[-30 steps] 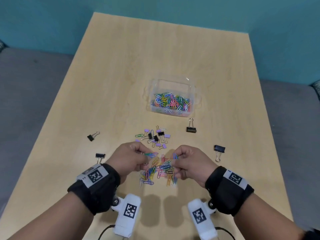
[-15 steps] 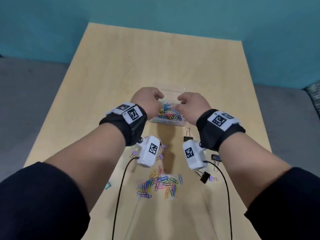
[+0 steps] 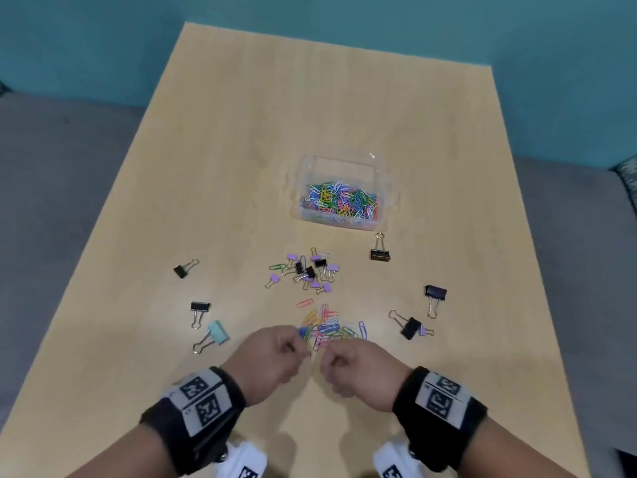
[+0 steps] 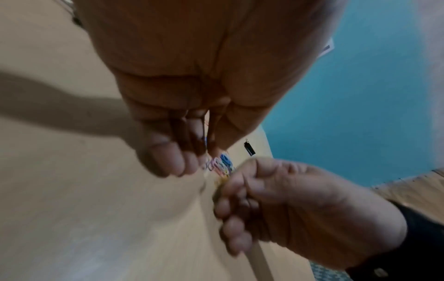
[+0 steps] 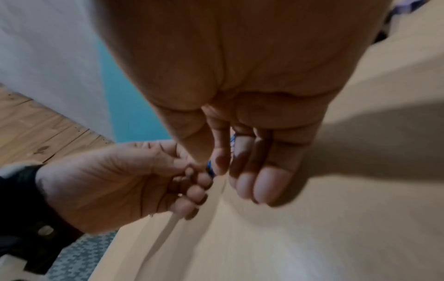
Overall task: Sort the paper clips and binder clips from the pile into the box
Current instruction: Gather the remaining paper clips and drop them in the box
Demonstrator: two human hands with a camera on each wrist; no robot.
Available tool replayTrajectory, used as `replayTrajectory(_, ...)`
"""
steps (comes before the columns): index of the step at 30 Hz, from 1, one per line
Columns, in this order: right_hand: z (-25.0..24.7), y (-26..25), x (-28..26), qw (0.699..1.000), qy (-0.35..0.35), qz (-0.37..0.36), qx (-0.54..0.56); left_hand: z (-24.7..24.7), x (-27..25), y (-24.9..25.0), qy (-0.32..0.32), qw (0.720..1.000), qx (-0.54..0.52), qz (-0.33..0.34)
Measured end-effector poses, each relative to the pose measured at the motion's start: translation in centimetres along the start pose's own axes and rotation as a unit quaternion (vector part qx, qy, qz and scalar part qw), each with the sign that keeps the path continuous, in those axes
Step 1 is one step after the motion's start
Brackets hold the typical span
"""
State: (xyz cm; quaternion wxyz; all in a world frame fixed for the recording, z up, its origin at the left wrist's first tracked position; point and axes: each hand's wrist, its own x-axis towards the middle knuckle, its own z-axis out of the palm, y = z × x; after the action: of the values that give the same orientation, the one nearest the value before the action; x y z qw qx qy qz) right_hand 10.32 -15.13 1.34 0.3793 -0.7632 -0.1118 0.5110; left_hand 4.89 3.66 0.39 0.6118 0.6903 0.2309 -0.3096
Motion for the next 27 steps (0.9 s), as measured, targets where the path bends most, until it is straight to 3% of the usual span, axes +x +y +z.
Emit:
replayTrajectory(3, 0.6, -0.8, 0.9, 0.996, 0.081, -0.045, 0.007, 0.6, 0.3, 0.5, 0.086, 0.992, 0.069, 0.07)
replayTrajectory(6, 0.4, 0.2, 0.1, 0.973, 0.21, -0.077, -0.055, -0.1, -0.1, 0.4, 0.207, 0.937, 0.242, 0.143)
replayTrajectory(8, 0.5, 1.3, -0.7, 0.95, 0.273, -0.057, -0.14, -0.5, -0.3, -0.3, 0.218, 0.909, 0.318, 0.157)
replayTrajectory(11, 1.3, 1.8, -1.2, 0.93, 0.277, -0.007, -0.242, 0.5, -0.3, -0.8, 0.195, 0.878, 0.407, 0.158)
replayTrajectory(14, 2.3, 0.8, 0.1, 0.913, 0.287, -0.024, -0.29, 1.9, 0.7, 0.0, 0.201, 0.862, 0.43, 0.178)
replayTrajectory(18, 2.4, -0.5, 2.4, 0.901, 0.309, -0.06, -0.299, 2.7, 2.3, 1.2, 0.227, 0.856, 0.423, 0.191)
replayTrajectory(23, 1.6, -0.6, 2.8, 0.896, 0.293, -0.066, -0.327, 2.3, 3.2, 1.3, 0.215, 0.848, 0.449, 0.184)
replayTrajectory(27, 0.6, -0.6, 2.3, 0.895, 0.275, -0.058, -0.346, 1.9, 3.0, 1.4, 0.216, 0.862, 0.428, 0.163)
